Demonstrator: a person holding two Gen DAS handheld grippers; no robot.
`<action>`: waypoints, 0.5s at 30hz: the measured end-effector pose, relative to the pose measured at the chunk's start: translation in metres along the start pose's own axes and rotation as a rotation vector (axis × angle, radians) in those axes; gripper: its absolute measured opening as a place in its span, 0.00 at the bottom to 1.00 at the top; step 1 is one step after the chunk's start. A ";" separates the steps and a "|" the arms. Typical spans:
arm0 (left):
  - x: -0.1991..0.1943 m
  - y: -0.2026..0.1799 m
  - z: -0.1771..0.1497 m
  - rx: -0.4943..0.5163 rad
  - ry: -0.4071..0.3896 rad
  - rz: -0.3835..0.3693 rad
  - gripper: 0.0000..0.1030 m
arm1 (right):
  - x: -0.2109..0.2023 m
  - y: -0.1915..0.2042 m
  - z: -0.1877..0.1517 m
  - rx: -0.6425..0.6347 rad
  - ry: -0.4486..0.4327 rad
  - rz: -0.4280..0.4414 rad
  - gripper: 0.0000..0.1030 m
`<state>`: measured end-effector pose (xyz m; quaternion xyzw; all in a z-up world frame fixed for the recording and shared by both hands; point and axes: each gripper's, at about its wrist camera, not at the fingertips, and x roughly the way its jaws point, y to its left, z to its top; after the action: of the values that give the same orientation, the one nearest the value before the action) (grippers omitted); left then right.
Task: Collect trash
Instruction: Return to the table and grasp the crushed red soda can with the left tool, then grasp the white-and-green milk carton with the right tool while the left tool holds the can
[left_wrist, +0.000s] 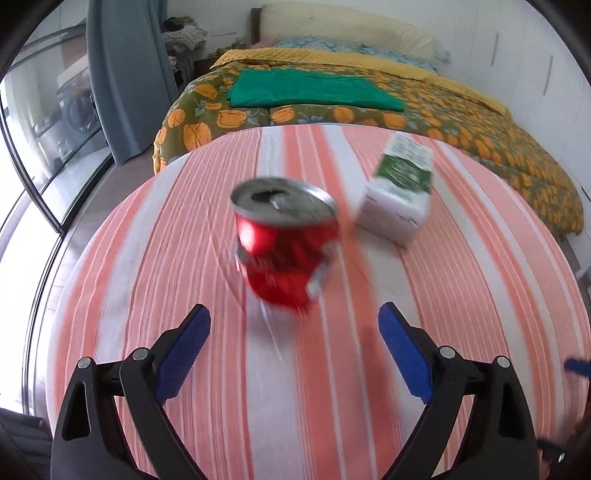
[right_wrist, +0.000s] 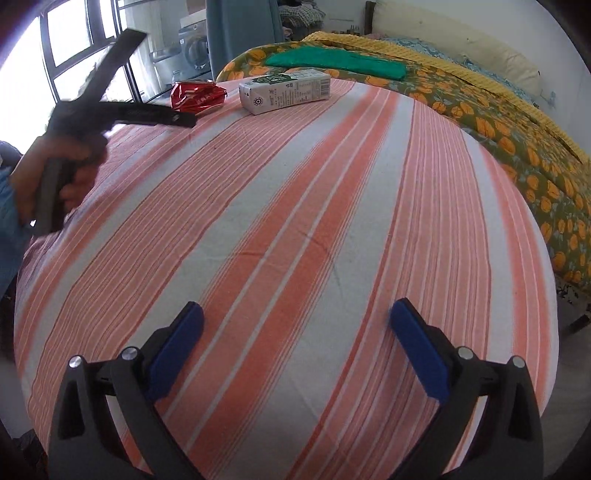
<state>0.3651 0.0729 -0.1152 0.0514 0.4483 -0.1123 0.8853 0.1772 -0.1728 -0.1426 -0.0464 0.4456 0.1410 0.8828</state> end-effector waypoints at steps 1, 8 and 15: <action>0.008 0.002 0.008 -0.003 0.008 0.005 0.89 | 0.000 0.000 0.000 0.000 0.000 0.000 0.96; 0.033 0.002 0.032 0.019 0.005 0.017 0.71 | 0.000 0.000 0.000 -0.001 0.000 0.000 0.96; 0.019 0.004 0.021 -0.013 -0.023 0.036 0.59 | 0.001 0.000 0.000 -0.001 0.000 -0.001 0.96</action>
<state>0.3937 0.0695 -0.1182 0.0523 0.4378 -0.0940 0.8926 0.1773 -0.1727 -0.1432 -0.0469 0.4455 0.1408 0.8829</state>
